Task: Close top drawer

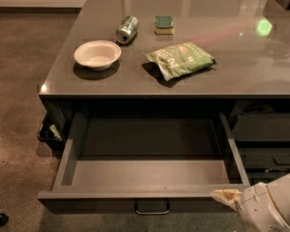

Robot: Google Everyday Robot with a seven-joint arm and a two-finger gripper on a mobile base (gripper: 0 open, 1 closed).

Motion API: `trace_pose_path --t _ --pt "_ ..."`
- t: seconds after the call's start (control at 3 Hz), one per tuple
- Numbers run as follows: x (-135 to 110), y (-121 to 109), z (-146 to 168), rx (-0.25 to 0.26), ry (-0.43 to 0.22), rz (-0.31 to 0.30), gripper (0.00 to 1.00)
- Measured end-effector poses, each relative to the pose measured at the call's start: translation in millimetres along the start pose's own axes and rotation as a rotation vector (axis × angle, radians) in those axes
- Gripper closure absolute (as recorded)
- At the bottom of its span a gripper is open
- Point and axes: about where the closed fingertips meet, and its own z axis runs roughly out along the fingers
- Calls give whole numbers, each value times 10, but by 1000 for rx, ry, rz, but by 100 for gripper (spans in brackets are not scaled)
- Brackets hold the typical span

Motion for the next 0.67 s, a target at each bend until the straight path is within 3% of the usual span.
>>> trace_pose_path --t 0.67 --pt "251 -132 403 -96 -40 24 0"
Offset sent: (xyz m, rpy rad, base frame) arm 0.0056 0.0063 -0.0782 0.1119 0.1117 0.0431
